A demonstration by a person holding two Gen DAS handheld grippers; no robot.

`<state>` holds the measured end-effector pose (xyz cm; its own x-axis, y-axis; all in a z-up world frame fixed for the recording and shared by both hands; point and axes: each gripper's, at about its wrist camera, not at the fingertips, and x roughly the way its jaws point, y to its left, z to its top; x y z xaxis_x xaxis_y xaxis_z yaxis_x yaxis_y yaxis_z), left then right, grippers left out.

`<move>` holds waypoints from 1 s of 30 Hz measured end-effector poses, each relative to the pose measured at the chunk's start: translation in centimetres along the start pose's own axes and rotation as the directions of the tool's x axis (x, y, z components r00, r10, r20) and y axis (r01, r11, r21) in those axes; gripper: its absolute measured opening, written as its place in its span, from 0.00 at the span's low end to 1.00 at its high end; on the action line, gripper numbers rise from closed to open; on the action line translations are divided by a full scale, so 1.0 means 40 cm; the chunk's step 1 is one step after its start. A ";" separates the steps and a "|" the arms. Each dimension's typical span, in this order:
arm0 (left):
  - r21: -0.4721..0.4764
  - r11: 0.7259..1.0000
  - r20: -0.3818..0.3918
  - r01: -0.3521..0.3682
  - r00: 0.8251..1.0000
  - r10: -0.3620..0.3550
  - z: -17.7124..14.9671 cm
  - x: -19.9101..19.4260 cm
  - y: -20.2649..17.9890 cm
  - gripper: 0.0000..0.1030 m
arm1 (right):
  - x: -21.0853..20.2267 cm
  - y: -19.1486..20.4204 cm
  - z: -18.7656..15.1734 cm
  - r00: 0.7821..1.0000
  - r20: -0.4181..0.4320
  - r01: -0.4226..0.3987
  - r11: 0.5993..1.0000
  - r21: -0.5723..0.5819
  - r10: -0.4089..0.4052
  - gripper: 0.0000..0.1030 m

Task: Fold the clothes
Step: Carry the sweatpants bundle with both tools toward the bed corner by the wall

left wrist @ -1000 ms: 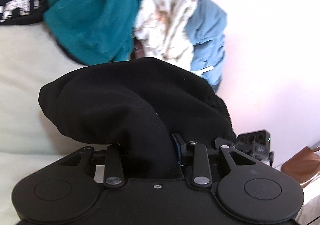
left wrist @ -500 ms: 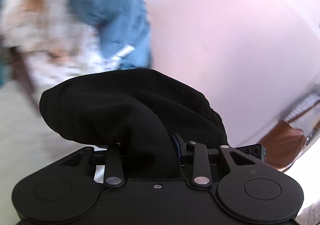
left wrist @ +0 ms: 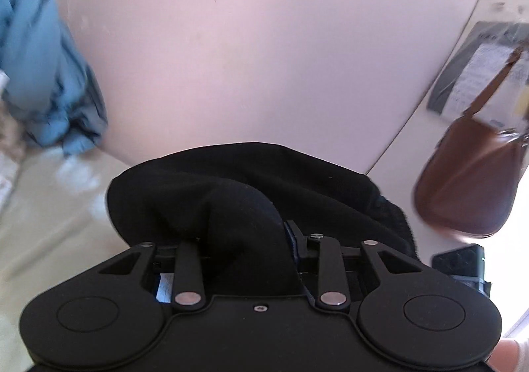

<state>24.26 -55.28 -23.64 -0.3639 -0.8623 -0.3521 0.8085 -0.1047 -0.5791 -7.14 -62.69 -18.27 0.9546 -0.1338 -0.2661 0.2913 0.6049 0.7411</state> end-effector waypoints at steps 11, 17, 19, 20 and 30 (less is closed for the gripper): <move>0.006 0.993 -0.190 -0.118 0.975 0.117 -0.088 0.125 0.152 0.46 | 0.045 -0.207 -0.115 0.967 -0.033 0.253 0.960 0.122 -0.251 0.46; -0.079 0.970 -0.178 -0.231 0.960 0.214 -0.060 0.066 0.181 0.68 | -0.001 -0.167 -0.118 0.943 -0.083 0.324 0.946 0.017 -0.321 0.81; -0.076 0.963 -0.101 -0.259 0.963 0.251 -0.051 0.003 0.156 0.69 | -0.044 -0.149 -0.107 0.940 -0.088 0.330 0.944 -0.019 -0.331 0.86; -0.075 0.954 -0.054 -0.291 0.956 0.288 -0.050 -0.034 0.134 0.69 | -0.056 -0.138 -0.095 0.931 -0.083 0.352 0.935 -0.051 -0.355 0.87; 0.035 0.878 -0.062 -0.477 0.876 0.479 -0.069 0.019 -0.029 0.70 | 0.005 0.124 -0.019 0.871 0.195 0.487 0.740 -0.464 -0.450 0.93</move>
<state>21.78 -54.46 -25.27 0.0398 -0.7749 -0.6309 0.8997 0.3024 -0.3147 -5.56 -59.12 -15.09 0.7125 -0.5423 -0.4452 0.6515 0.7469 0.1328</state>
